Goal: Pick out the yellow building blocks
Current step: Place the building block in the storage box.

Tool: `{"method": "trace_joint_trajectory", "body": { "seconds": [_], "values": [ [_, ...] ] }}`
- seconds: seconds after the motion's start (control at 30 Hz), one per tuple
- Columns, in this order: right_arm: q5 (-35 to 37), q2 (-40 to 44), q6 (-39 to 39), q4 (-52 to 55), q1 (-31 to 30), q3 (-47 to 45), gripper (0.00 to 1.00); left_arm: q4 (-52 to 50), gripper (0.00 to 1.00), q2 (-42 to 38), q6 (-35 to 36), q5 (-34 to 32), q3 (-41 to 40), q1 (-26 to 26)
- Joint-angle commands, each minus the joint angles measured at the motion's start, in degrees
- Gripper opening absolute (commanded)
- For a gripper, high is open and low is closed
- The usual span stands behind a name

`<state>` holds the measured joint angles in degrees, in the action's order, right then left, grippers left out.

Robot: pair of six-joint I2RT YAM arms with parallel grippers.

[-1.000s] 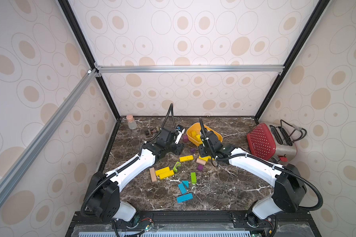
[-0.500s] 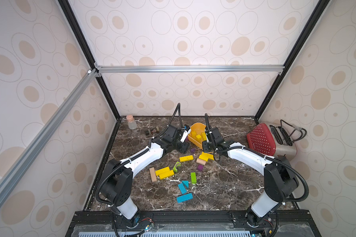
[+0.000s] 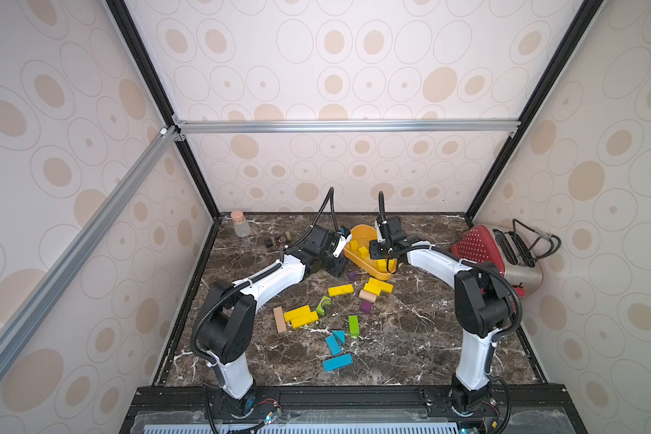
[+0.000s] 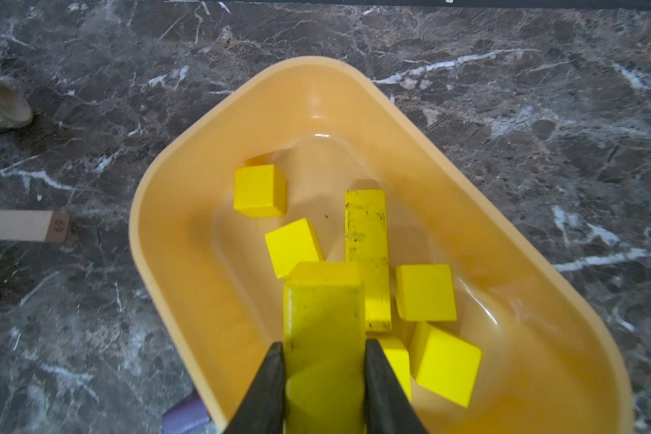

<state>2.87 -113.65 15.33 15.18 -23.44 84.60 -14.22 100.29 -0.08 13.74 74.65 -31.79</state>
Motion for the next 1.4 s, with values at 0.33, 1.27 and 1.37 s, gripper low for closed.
{"method": "trace_joint_trajectory", "body": {
  "seconds": [0.33, 1.27, 1.37],
  "values": [
    [-2.65, -12.82, 1.40, 4.41, 0.62, 11.93, 0.15, 0.95, 0.68, -1.19, -0.35, 2.15, 0.96, 6.45],
    [-4.19, -13.81, 3.34, 2.89, 0.59, 14.06, 0.53, -1.50, 0.70, 0.31, 2.36, -0.05, 1.53, 8.34],
    [-4.02, -12.19, 3.46, 1.42, 0.30, 12.66, 0.53, -1.18, 0.70, -0.08, 1.98, -0.08, 1.38, 8.36]
  ]
}}
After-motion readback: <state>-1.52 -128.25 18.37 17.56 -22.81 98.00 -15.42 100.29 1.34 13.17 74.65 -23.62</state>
